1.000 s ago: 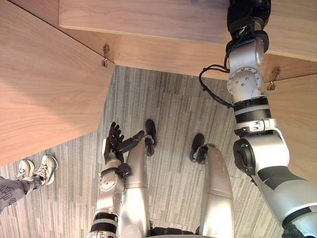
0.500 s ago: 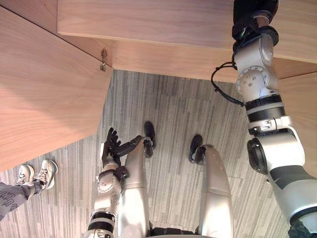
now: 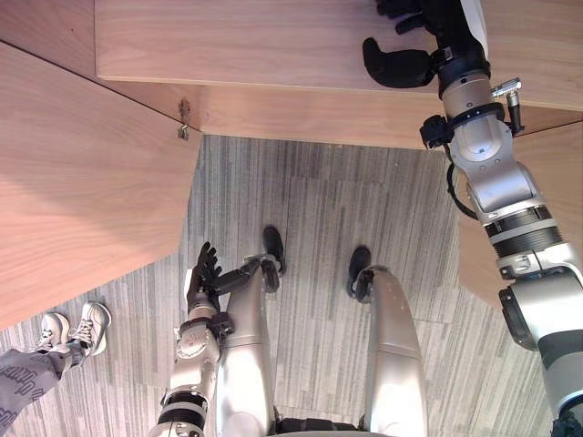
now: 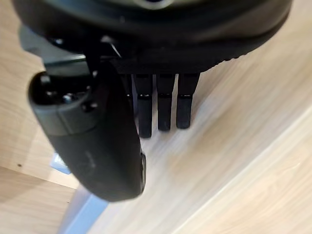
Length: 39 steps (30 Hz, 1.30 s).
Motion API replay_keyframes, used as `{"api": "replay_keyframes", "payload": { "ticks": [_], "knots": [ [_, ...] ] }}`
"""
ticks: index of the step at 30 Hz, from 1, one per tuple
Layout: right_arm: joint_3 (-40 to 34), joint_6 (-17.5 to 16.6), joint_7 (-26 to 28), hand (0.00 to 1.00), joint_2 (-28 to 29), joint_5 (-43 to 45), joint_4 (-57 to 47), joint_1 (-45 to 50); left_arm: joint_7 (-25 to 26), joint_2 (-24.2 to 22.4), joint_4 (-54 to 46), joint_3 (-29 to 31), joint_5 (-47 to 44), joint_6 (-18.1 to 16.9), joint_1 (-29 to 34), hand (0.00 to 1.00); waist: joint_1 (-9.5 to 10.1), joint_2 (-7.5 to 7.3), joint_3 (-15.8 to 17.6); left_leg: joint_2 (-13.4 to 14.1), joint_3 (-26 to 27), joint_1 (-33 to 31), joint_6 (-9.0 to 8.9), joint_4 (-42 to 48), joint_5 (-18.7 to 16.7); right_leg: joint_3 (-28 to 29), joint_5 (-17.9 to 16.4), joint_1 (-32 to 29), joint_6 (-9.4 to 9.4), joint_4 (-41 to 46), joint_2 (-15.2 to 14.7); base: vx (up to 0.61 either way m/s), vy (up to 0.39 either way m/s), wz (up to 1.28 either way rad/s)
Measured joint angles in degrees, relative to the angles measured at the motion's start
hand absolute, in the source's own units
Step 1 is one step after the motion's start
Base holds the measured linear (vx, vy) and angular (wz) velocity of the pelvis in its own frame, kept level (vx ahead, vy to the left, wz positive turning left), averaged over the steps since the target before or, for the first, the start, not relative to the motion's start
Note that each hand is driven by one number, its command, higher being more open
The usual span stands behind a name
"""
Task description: Walk over to the cabinet, pick up the folder, carry it to the office cabinet, place the folder inside the office cabinet, then close the office cabinet door
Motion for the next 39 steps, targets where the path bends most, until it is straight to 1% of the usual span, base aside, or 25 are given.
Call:
{"api": "replay_keyframes", "payload": {
  "ticks": [2, 4, 8, 11, 14, 16, 18, 21, 23, 25, 27, 30, 31, 33, 34, 35, 37, 38, 39],
  "knots": [
    [0.78, 0.14, 1.1, 0.0, -0.06, 0.47, 1.13, 0.0, -0.17, -0.02, 0.2, -0.1, -0.02, 0.03, 0.0, 1.0, 0.05, -0.11, -0.05, 0.01, 0.24, 0.64, -0.04, -0.73, 0.14, 0.02, 0.31, 0.57, 0.09, -0.83, 0.08, 0.01, -0.021, -0.04],
    [1.35, 0.13, 3.0, 0.0, -0.31, 3.05, 1.38, 0.03, -0.57, -0.12, 0.19, -0.13, -0.03, 0.03, 0.0, 1.0, 0.09, -0.12, -0.05, 0.0, 0.4, 1.04, -0.01, -1.34, 0.28, 0.01, 0.54, 0.95, 0.13, -1.57, 0.11, 0.0, 0.0, 0.0],
    [4.73, 0.27, 7.16, 0.0, -0.86, 8.69, 1.31, 0.2, -1.24, 0.05, 0.15, -1.31, -0.03, 0.04, 0.18, 1.0, 0.4, -0.4, -0.18, 0.02, 1.19, 2.81, 0.0, -2.88, 0.29, 0.0, 1.22, 2.53, 0.05, -3.28, -0.09, 0.01, -0.019, -0.03],
    [5.12, 0.26, 7.24, 0.0, -0.25, 8.85, 1.24, 0.16, -1.36, 0.14, -0.02, -1.35, -0.02, -0.02, 0.17, 1.0, 0.55, -0.89, -0.43, 0.02, 1.63, 2.99, 0.03, -3.55, 0.3, 0.0, 1.6, 2.75, 0.13, -4.29, -0.22, 0.0, -0.009, -0.02],
    [4.97, 0.56, 5.1, 0.0, 1.0, 7.56, 1.28, -0.49, -0.92, 0.14, 0.0, -1.31, -0.02, -0.02, 0.17, 1.0, 0.69, -1.04, -0.5, 0.02, 2.31, 2.99, 0.36, -4.37, 0.51, 0.06, 2.2, 2.75, 0.31, -5.32, -0.3, 0.01, -0.008, -0.03],
    [4.47, 1.23, 3.04, 0.0, 3.08, 4.6, 2.38, -1.99, -0.56, 0.1, 0.07, -1.26, -0.02, -0.02, 0.17, 1.0, 0.66, -1.04, -0.5, 0.0, 2.8, 3.04, 0.67, -5.0, 0.73, 0.2, 2.71, 2.72, 0.39, -6.12, -0.31, 0.01, -0.009, -0.06],
    [4.39, 3.13, -0.35, 0.0, 5.27, -1.1, 5.84, -5.76, 0.49, -0.17, -0.13, -1.24, -0.07, -0.09, 0.16, 1.0, 0.67, -1.03, -0.5, -0.16, 3.14, 3.05, 0.85, -5.46, 0.89, 0.2, 3.04, 2.63, 0.44, -6.63, -0.48, 0.0, -0.008, -0.02],
    [2.79, 5.4, -3.43, 0.0, 6.95, -5.5, 9.04, -8.93, 2.03, -0.82, -0.65, -1.27, -0.22, -0.32, 0.14, 1.0, 0.86, -1.03, -0.51, -0.73, 3.36, 2.97, 0.89, -7.22, 1.96, 0.08, 3.79, 2.37, 0.5, -7.8, -0.81, -0.01, -0.029, 0.06],
    [2.72, 5.36, -4.43, 0.0, 7.07, -7.48, 9.02, -9.1, 2.72, -1.22, -0.94, -1.27, -0.66, -0.31, 0.14, 1.0, 0.7, -1.01, -0.51, -1.33, 3.5, 2.96, 0.85, -8.67, 2.96, -0.02, 4.31, 2.07, 0.55, -8.43, -1.27, -0.02, -0.034, 0.13],
    [2.06, 5.5, -4.67, 0.0, 7.08, -7.61, 9.03, -9.18, 2.82, -1.72, -1.59, -1.28, -1.28, -0.3, 0.15, 1.0, 0.75, -1.01, -0.51, -1.61, 3.57, 2.87, 0.8, -9.35, 3.52, -0.06, 4.67, 1.78, 0.52, -8.68, -1.46, -0.04, -0.032, 0.09],
    [0.09, 6.4, -5.57, 0.0, 7.13, -7.53, 9.04, -9.74, 3.32, -3.39, -3.86, -1.27, -1.3, -0.45, 0.16, 1.0, 0.82, -1.0, -0.52, -1.92, 3.39, 1.98, 0.72, -10.73, 4.9, -0.59, 5.73, 1.03, 0.45, -9.43, -1.62, -0.06, -0.029, 0.1],
    [-3.14, 8.02, -6.25, 0.0, 7.23, -6.19, 8.19, -8.83, 3.67, -4.39, -4.86, -1.31, -1.31, -0.42, 0.23, 1.0, 0.86, -0.99, -0.51, -2.01, 3.33, 1.81, 1.1, -10.92, 5.45, -0.93, 6.24, 1.01, 0.38, -9.56, -1.8, -0.05, -0.018, 0.06],
    [-6.49, 8.4, -7.97, 0.0, 7.36, -4.23, 2.81, -5.37, 3.73, -4.61, -5.28, -1.31, -1.3, -0.4, 0.49, 1.0, 0.89, -0.99, -0.51, -2.0, 3.47, 1.81, 1.12, -10.69, 5.46, -0.9, 6.3, 1.06, 0.44, -9.49, -1.86, -0.03, -0.013, 0.01],
    [-9.66, 8.39, -9.68, 0.0, 7.65, -3.64, -4.86, -0.92, 3.74, -4.61, -5.65, -1.3, -1.29, -0.25, 0.81, 1.0, 0.8, -0.99, -0.51, -1.96, 3.58, 1.91, 1.14, -10.46, 5.45, -0.9, 6.32, 1.3, 0.48, -9.47, -1.86, 0.0, 0.0, 0.0],
    [-12.66, 8.06, -11.69, 0.0, 7.77, -2.82, -16.25, 6.42, 3.72, -4.69, -5.87, -1.29, -1.25, 0.07, 1.12, 1.0, 0.67, -0.99, -0.51, -1.71, 3.84, 2.9, 1.22, -9.95, 5.28, -0.95, 6.33, 2.38, 0.5, -9.7, -1.82, 0.01, -0.016, -0.04],
    [-13.1, 7.8, -11.92, 0.0, 7.88, -2.81, -18.16, 7.86, 3.7, -4.71, -5.89, -1.29, -1.23, 0.17, 1.16, 1.0, 0.65, -0.99, -0.51, -1.6, 3.85, 3.18, 1.23, -9.88, 5.21, -1.0, 6.33, 2.77, 0.5, -9.77, -1.78, 0.02, -0.028, -0.05],
    [-14.18, 4.96, -12.38, 0.0, 10.27, -2.78, -28.98, 20.31, 3.64, -4.83, -5.95, -1.36, -1.14, 1.37, 1.82, 1.0, 0.02, -1.01, -0.52, -1.0, 3.97, 7.46, 1.13, -10.06, 4.35, -1.65, 6.31, 7.9, 0.52, -11.49, -1.32, 0.02, -0.034, -0.04],
    [-13.97, 4.08, -11.95, 0.0, 11.21, -2.66, -30.79, 23.59, 3.48, -4.99, -5.99, -1.37, -1.1, 1.58, 2.14, 1.0, -0.06, -1.06, -0.58, -0.97, 3.99, 8.94, 1.07, -10.46, 4.07, -1.68, 6.28, 9.44, 0.54, -12.14, -1.28, 0.01, -0.031, -0.06],
    [-13.2, 2.45, -10.27, 0.0, 13.23, -1.79, -34.39, 30.53, 2.84, -5.34, -6.3, -1.54, -0.92, 1.8, 3.02, 1.0, -0.32, -1.12, -0.79, -0.95, 4.32, 12.14, 0.43, -11.1, 2.99, -1.67, 6.18, 12.69, 0.6, -13.36, -1.21, 0.01, -0.024, -0.09]
  ]
}}
